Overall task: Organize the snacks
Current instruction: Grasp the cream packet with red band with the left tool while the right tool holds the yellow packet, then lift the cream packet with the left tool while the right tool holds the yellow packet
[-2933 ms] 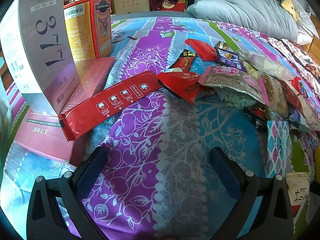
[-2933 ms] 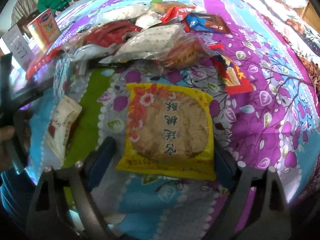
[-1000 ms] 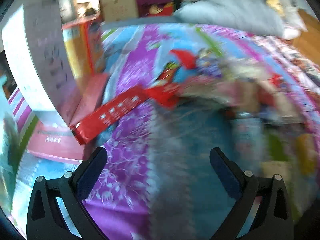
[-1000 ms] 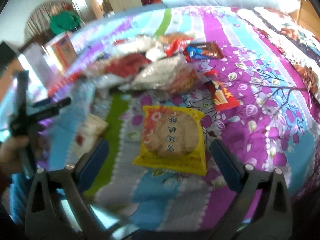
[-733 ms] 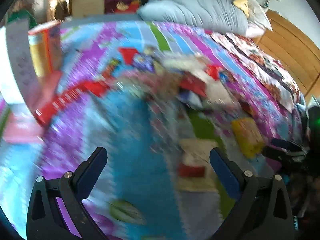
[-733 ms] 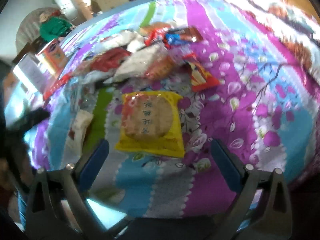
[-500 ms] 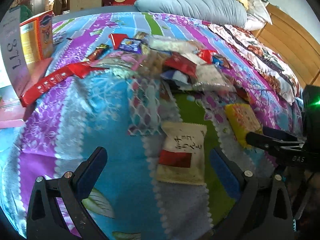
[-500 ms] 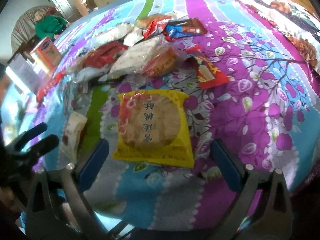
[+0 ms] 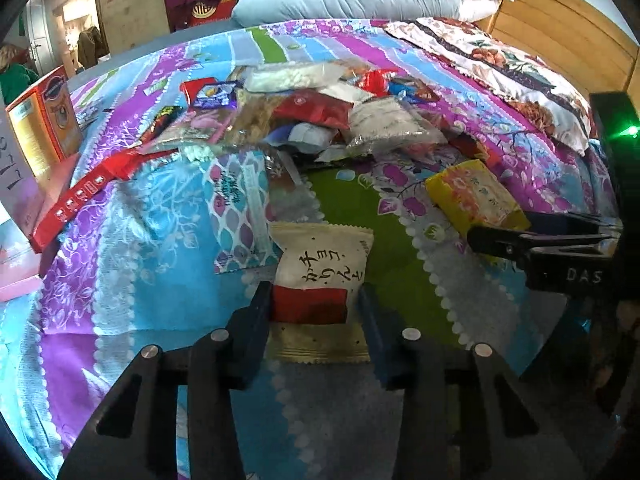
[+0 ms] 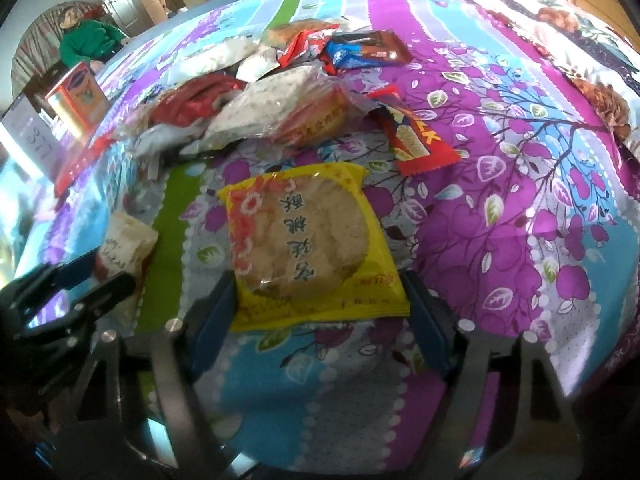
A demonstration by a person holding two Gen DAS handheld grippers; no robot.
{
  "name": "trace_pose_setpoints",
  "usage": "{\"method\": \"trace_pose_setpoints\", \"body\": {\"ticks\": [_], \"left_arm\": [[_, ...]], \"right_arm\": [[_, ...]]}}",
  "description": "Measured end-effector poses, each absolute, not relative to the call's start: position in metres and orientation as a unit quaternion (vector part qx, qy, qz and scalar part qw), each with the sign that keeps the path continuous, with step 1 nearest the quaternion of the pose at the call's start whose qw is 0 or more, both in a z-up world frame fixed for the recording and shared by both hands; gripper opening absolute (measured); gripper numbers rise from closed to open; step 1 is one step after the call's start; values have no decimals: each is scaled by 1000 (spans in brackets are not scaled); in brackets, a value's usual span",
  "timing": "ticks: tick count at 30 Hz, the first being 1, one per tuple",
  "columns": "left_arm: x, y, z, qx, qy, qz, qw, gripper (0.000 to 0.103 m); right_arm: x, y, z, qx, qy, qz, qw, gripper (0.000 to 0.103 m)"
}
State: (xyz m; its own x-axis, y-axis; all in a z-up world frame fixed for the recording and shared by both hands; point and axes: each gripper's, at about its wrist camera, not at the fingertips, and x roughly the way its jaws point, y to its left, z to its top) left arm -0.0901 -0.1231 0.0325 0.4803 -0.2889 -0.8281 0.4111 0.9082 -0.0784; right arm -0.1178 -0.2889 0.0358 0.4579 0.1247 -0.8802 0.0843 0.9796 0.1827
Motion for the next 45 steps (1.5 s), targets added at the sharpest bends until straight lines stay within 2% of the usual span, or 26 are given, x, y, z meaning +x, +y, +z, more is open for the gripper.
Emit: {"method": "trace_pose_setpoints", "body": {"ticks": [10, 25, 45], "left_arm": [[-83, -86, 71, 12, 448, -187, 874, 43], [-76, -38, 151, -32, 372, -137, 918, 43], [-80, -13, 154, -60, 372, -104, 921, 43]], "right_arm": [[-126, -289, 44, 110, 495, 17, 862, 78], [-123, -292, 39, 114, 501, 18, 858, 78], [-122, -292, 39, 110, 503, 16, 857, 78]]}}
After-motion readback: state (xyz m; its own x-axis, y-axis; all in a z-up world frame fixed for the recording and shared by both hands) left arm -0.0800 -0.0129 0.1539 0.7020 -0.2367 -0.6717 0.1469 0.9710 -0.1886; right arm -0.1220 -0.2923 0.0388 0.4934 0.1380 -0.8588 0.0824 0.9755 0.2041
